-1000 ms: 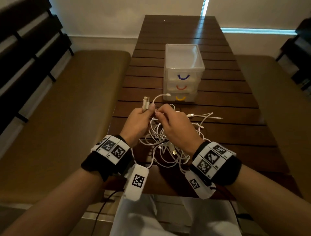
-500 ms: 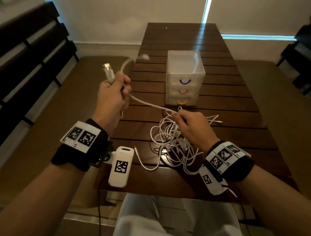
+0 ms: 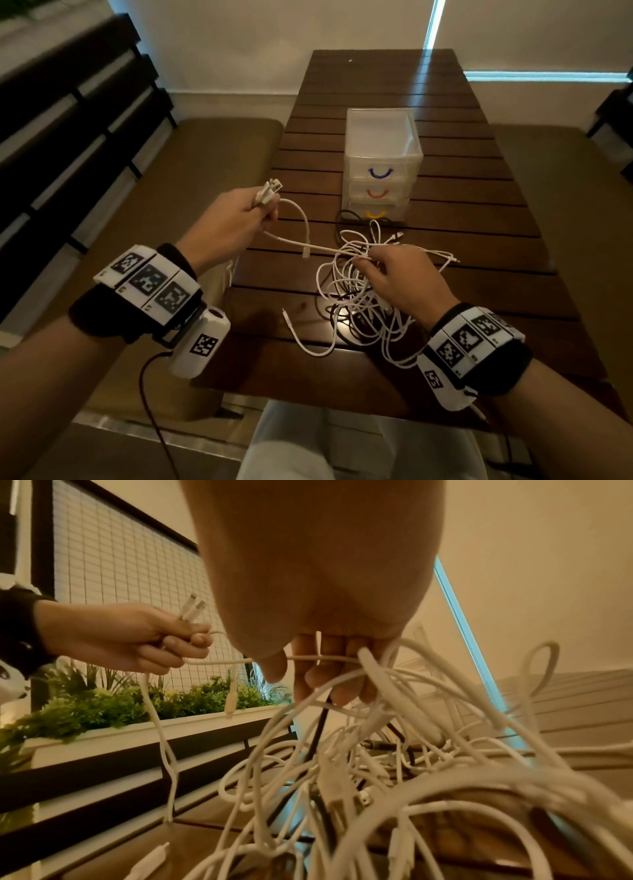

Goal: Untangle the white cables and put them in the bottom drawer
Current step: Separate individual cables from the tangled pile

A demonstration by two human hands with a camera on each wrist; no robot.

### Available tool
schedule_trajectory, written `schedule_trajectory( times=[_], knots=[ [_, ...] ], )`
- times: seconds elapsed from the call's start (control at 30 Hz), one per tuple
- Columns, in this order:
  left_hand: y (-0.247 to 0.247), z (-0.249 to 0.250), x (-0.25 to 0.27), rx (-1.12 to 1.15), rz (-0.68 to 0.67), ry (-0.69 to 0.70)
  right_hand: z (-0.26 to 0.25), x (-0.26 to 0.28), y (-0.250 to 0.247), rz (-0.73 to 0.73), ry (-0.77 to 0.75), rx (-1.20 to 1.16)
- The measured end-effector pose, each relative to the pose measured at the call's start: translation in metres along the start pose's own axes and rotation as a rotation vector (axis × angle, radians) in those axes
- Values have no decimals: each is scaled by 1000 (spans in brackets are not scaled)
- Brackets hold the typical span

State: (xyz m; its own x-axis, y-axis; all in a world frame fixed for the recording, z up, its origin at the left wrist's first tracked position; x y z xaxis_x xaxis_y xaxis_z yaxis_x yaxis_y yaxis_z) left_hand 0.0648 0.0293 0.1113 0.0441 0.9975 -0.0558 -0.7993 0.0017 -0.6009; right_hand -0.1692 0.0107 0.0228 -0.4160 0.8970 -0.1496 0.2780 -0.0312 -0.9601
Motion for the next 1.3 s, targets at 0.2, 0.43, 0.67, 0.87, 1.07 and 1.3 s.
schedule_trajectory(
  times=[0.2,0.43,0.67,0.87,1.07,1.3],
  knots=[
    [-15,27,-6,-190,-61,28,1,8,-1,8,40,-45],
    [-39,37,-5,-152,68,82,7,4,-10,-87,89,-34],
    [49,31,18,330,-151,83,-47,1,-4,-99,-37,95],
    [88,2,24,38,-240,174,-52,9,-9,-117,-135,94],
    [75,-16,31,-102,-225,174,-49,16,-3,-168,-114,72],
    [72,-25,38,-82,-292,281,-41,-3,-13,-237,197,-566]
  ],
)
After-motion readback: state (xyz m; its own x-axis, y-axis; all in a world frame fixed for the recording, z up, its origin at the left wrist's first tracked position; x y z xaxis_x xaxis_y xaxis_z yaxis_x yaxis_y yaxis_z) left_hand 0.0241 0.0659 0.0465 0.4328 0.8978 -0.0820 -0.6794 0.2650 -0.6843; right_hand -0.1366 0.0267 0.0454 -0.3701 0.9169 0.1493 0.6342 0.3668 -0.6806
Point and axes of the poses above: each hand's wrist, its own x-axis away from the middle knuckle, its own y-axis out of the palm, z = x × y, the point moved 5 cm from there along -x, towards the middle knuckle, and after that the axes turned 12 degrees about x, right-handed, at the moved point
